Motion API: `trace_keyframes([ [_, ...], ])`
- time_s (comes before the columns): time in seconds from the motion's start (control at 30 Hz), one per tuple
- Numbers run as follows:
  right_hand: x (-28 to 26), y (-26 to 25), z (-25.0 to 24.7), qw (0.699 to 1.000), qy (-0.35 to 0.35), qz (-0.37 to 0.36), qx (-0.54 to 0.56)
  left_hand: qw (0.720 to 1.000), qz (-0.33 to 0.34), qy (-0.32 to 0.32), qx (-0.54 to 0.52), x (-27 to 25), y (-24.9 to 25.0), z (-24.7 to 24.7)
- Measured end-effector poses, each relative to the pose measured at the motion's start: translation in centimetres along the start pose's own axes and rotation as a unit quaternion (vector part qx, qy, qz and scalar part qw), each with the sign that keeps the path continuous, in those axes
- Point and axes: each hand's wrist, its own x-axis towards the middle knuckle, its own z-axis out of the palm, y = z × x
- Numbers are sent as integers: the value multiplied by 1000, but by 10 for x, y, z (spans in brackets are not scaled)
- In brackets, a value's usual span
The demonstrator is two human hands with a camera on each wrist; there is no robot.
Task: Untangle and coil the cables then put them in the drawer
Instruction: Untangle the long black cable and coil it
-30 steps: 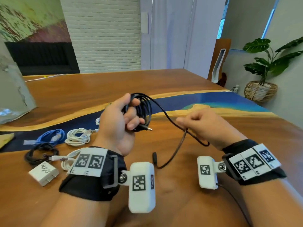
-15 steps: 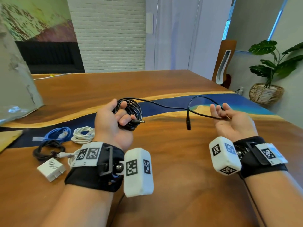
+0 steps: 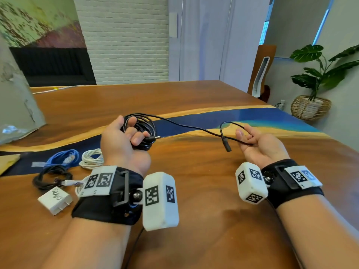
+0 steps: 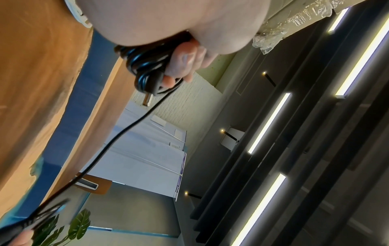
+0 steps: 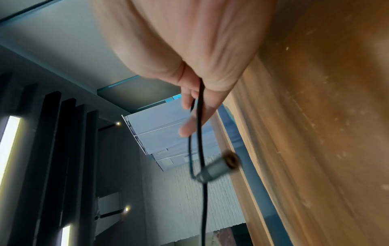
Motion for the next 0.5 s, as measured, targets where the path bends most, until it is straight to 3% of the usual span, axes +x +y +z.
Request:
trace_keyframes([
  [0.27, -2, 1, 0, 996, 9, -28, -88, 999, 40, -4, 8, 4, 2, -4],
  [0.37, -7, -3, 1, 986, -44, -4, -164, 998, 56, -14, 26, 3, 3, -4],
  [0.43, -9, -4, 0, 959, -55, -13, -279, 997, 48, -35, 47, 3, 5, -3],
  [0.5, -9, -5, 0, 900, -24, -98, -424, 995, 24, -64, 71, 1, 4, -1],
])
